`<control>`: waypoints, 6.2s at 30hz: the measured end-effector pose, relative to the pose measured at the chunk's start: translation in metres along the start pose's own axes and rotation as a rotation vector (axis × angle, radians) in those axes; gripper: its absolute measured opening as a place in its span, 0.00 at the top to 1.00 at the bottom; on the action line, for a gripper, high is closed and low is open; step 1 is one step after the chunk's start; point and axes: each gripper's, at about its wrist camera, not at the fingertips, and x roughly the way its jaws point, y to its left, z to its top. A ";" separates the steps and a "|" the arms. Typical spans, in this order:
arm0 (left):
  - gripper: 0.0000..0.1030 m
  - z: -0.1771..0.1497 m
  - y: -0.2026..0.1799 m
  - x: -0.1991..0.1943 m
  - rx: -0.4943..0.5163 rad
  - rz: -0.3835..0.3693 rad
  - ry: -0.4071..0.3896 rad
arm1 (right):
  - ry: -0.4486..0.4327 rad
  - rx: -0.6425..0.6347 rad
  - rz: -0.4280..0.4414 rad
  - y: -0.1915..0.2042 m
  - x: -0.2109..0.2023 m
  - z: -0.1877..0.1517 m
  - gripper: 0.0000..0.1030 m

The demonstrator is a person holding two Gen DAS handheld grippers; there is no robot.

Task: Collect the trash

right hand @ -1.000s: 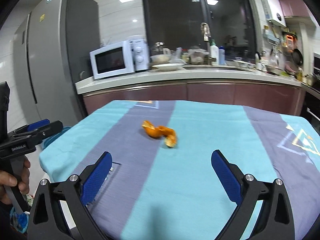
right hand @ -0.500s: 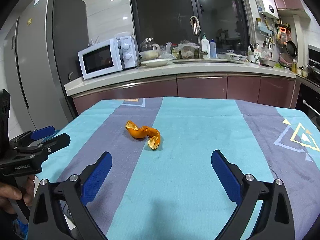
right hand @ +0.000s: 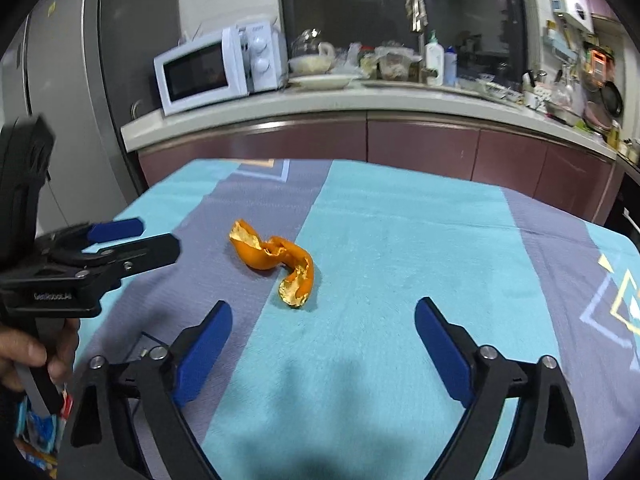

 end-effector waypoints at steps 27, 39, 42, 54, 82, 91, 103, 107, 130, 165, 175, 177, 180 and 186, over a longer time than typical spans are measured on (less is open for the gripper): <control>0.48 0.033 -0.011 0.123 0.216 -0.074 0.213 | 0.181 -0.061 0.161 -0.005 0.072 0.021 0.40; 0.79 0.015 -0.010 0.096 0.167 -0.096 0.188 | 0.190 -0.009 0.241 -0.010 0.079 0.027 0.77; 0.80 0.010 -0.008 0.089 0.152 -0.103 0.182 | 0.183 0.006 0.247 -0.010 0.077 0.026 0.81; 0.80 -0.002 0.014 0.033 0.087 -0.090 0.105 | 0.143 -0.008 0.242 0.000 0.054 0.019 0.93; 0.80 -0.032 0.106 -0.142 -0.078 0.076 -0.130 | -0.097 -0.096 0.331 0.078 -0.042 0.047 0.96; 0.80 -0.058 0.160 -0.192 -0.153 0.214 -0.155 | -0.134 -0.186 0.443 0.147 -0.047 0.066 0.96; 0.80 -0.086 0.240 -0.239 -0.254 0.383 -0.173 | -0.118 -0.290 0.627 0.247 -0.022 0.094 0.96; 0.80 -0.089 0.264 -0.240 -0.282 0.431 -0.160 | -0.092 -0.312 0.670 0.277 -0.005 0.104 0.96; 0.80 -0.119 0.379 -0.160 -0.442 0.511 0.013 | 0.235 -0.423 0.683 0.400 0.145 0.102 0.96; 0.59 -0.127 0.390 -0.089 -0.430 0.585 0.139 | 0.412 -0.408 0.610 0.421 0.212 0.080 0.82; 0.37 -0.116 0.366 -0.128 -0.390 0.630 0.068 | 0.296 -0.332 0.617 0.388 0.178 0.095 0.61; 0.30 -0.113 0.356 -0.138 -0.374 0.633 0.049 | 0.251 -0.320 0.606 0.377 0.164 0.098 0.56; 0.20 -0.107 0.337 -0.152 -0.353 0.641 0.011 | 0.192 -0.297 0.588 0.359 0.145 0.103 0.41; 0.06 -0.096 0.302 -0.179 -0.333 0.641 -0.074 | 0.076 -0.273 0.550 0.326 0.102 0.103 0.29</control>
